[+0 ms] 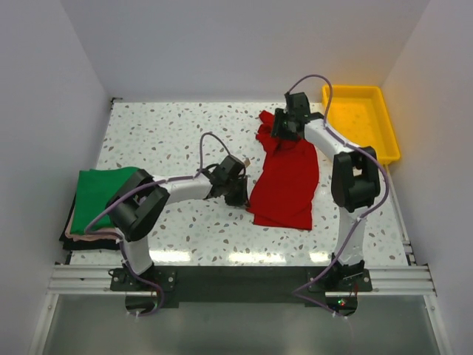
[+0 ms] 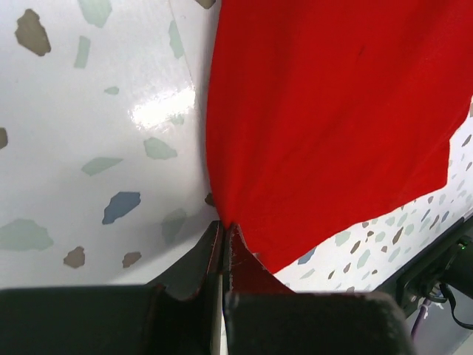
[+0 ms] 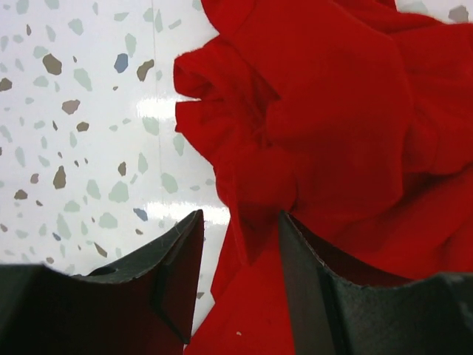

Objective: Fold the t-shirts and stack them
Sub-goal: Flatten the tshirt out

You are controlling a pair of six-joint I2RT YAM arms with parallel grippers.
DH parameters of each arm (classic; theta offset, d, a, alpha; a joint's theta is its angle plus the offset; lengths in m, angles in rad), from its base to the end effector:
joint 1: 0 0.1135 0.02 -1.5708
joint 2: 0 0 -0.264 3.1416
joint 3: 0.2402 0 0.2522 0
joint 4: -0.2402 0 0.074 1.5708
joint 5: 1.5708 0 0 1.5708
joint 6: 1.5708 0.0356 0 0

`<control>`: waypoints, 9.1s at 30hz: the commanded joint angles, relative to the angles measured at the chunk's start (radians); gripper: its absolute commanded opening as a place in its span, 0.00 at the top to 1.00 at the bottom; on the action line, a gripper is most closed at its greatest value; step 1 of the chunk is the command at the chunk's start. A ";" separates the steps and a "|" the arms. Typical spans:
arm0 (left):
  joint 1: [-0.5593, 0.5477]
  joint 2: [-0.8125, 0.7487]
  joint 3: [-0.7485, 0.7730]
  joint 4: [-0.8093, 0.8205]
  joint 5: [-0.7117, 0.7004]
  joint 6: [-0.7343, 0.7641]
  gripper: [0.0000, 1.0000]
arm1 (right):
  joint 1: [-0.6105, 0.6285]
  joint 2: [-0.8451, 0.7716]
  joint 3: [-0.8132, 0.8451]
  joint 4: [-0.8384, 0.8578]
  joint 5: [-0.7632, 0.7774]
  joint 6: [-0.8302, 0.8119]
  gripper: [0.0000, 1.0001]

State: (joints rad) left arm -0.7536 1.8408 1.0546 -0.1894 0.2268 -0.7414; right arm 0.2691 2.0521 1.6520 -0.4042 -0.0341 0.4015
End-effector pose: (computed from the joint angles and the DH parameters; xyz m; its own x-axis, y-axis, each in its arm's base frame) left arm 0.2621 -0.2569 0.1470 -0.9577 -0.0037 -0.2878 0.1518 0.8431 -0.5160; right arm 0.4501 0.1254 0.2284 -0.7519 0.1978 -0.6289 0.0058 0.9559 0.2937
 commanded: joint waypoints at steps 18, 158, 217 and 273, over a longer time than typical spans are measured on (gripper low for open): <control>0.060 -0.167 -0.059 -0.035 -0.034 0.031 1.00 | 0.096 0.152 0.301 -0.305 0.370 -0.102 0.60; 0.659 -0.535 0.019 -0.262 -0.153 0.178 1.00 | -0.103 -0.383 -0.764 0.364 -0.036 0.402 0.90; 0.718 -0.060 1.077 0.005 -0.314 0.149 1.00 | -0.116 -0.219 0.879 0.005 0.031 0.137 1.00; 0.669 -0.491 -0.412 0.022 -0.507 -0.283 0.52 | -0.174 -0.968 -1.094 0.068 -0.027 0.209 0.38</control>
State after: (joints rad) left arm -0.0803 1.3338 0.5987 -0.1997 -0.2291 -0.9890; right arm 0.0902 1.1156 0.5674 -0.3843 -0.0456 0.6018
